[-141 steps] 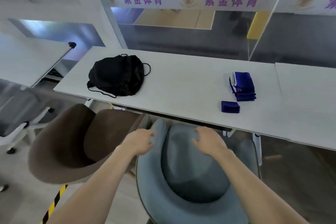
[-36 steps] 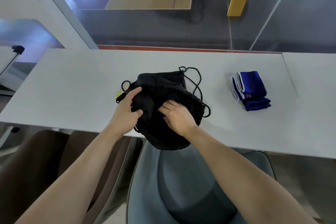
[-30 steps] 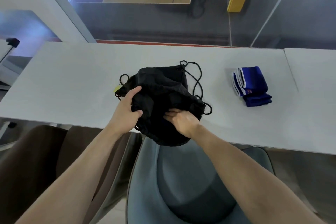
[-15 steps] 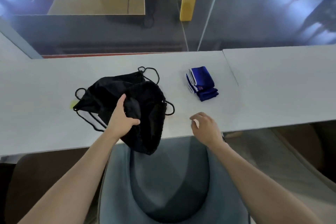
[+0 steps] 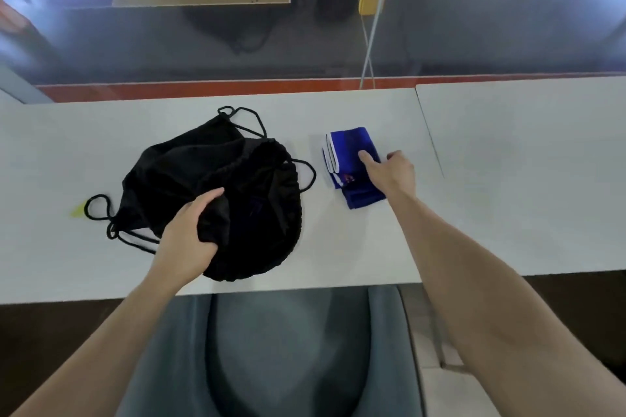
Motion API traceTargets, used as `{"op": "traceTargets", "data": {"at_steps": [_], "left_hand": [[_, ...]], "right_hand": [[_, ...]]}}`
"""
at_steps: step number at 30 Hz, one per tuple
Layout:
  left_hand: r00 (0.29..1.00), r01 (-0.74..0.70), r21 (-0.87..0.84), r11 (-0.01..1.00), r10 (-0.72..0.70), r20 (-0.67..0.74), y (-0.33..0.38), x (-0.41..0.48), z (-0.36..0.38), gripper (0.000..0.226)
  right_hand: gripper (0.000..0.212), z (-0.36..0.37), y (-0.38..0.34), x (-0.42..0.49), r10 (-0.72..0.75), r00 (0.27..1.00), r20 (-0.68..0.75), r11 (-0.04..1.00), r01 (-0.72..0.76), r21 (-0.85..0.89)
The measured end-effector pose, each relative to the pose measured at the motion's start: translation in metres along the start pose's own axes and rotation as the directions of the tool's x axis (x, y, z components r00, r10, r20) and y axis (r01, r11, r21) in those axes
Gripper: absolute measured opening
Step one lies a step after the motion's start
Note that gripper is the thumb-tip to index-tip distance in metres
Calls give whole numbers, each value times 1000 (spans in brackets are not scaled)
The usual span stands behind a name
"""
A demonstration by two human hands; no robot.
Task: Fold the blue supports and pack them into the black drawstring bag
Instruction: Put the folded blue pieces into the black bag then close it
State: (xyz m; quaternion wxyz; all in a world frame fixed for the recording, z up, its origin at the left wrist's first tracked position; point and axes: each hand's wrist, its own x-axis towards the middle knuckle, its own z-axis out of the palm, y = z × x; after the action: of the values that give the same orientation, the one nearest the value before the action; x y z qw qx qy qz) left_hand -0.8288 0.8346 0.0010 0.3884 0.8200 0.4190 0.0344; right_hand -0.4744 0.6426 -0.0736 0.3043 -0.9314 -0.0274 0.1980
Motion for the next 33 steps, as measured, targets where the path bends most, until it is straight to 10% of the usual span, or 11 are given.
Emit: {"op": "traceTargets", "data": {"at_steps": [8,16,21,26,33], "left_hand": [[955,120,245,962,-45,-293,-1,10,-8,47],[991,-53,380,923,96,-95,10,19,-2,74],[976,53,454,889,49,-211,9,26,-7,70],[895,-75,702,708,359,-266,12,17,1,58],[753,-336,794,507,651,-98,12,10,13,26]], "right_hand": [[78,15,-28,41,61,973,225,995,-43,-85],[55,15,-54,36,-162,966,200,986,149,76],[46,-3,-61,5,-292,946,140,935,251,250],[40,-20,-44,-45,-251,938,237,856,100,508],[38,26,1,-101,-239,723,648,806,-224,548]]}}
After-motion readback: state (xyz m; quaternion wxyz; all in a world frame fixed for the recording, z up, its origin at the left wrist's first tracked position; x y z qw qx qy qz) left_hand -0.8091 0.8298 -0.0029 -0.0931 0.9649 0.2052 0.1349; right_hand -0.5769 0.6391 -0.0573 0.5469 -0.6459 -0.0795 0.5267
